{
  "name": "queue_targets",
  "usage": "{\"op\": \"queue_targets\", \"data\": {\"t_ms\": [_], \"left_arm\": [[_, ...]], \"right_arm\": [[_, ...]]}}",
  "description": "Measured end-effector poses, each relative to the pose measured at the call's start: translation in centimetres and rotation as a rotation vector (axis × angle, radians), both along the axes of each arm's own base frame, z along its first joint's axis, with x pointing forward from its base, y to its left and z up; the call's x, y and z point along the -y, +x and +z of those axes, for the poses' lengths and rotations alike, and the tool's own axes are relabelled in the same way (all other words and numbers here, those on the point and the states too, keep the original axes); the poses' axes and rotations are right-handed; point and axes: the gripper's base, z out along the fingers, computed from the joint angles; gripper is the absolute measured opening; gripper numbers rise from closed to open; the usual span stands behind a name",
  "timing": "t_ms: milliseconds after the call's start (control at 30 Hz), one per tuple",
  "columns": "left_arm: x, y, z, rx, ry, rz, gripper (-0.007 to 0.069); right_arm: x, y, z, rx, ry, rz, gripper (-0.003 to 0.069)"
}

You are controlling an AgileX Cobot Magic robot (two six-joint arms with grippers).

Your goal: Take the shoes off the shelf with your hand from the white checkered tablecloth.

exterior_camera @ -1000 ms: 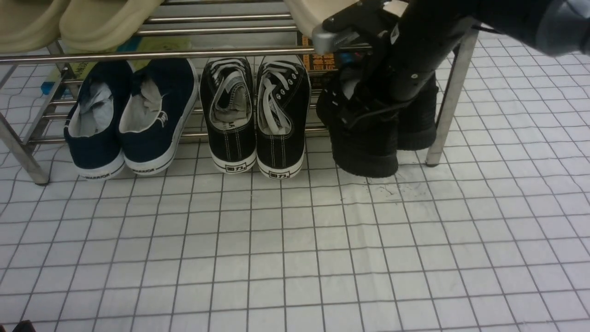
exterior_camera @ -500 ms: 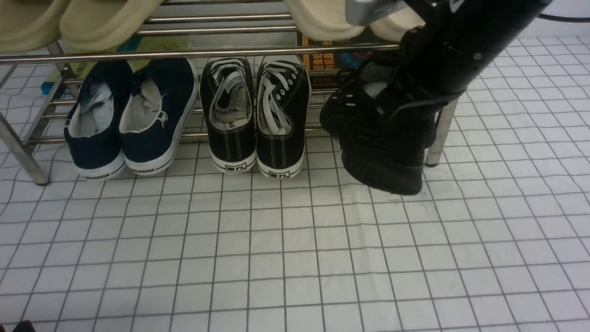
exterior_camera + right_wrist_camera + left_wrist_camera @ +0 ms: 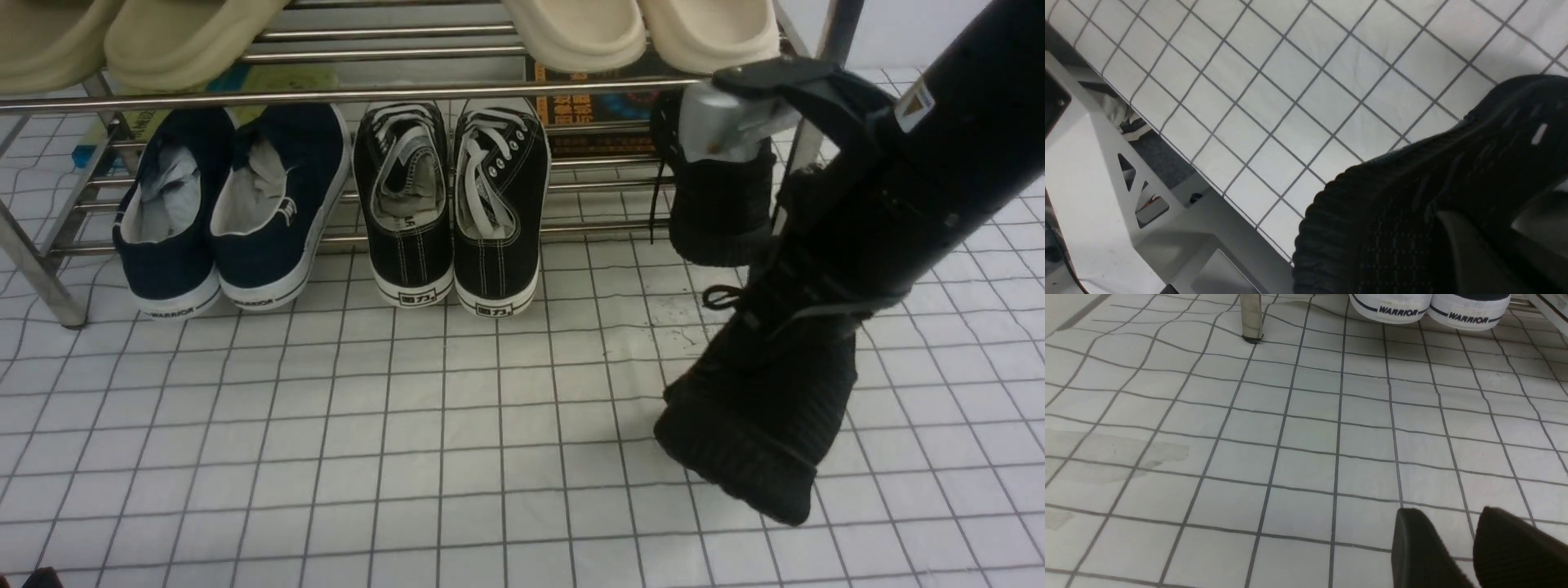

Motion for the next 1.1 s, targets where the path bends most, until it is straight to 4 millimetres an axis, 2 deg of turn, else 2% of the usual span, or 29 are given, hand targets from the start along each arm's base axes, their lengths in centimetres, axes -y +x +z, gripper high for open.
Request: {"op": "queue_targets", "data": {"t_ms": [233, 400, 600, 700, 967, 1100], "left_arm": [[0.0, 0.0, 0.0, 0.0, 0.0, 0.0, 0.0239], [0.0, 0.0, 0.0, 0.0, 0.0, 0.0, 0.0239], [0.0, 0.0, 0.0, 0.0, 0.0, 0.0, 0.0239], [0.0, 0.0, 0.0, 0.0, 0.0, 0.0, 0.0239], [0.0, 0.0, 0.0, 0.0, 0.0, 0.0, 0.0239], [0.0, 0.0, 0.0, 0.0, 0.0, 0.0, 0.0239]], "right_arm": [[-2.0, -1.3, 0.2, 0.032, -0.014, 0.083, 0.0018], [-3.5, -1.4, 0.3, 0.069, -0.051, 0.136, 0.0018], [-4.4, 0.4, -0.6, 0.138, -0.123, 0.151, 0.0018], [-4.9, 1.9, -1.4, 0.205, -0.16, 0.141, 0.0018], [-6.0, 3.9, -1.8, 0.343, -0.113, 0.12, 0.002], [-6.9, 4.7, -3.2, 0.331, -0.098, 0.117, 0.002]]}}
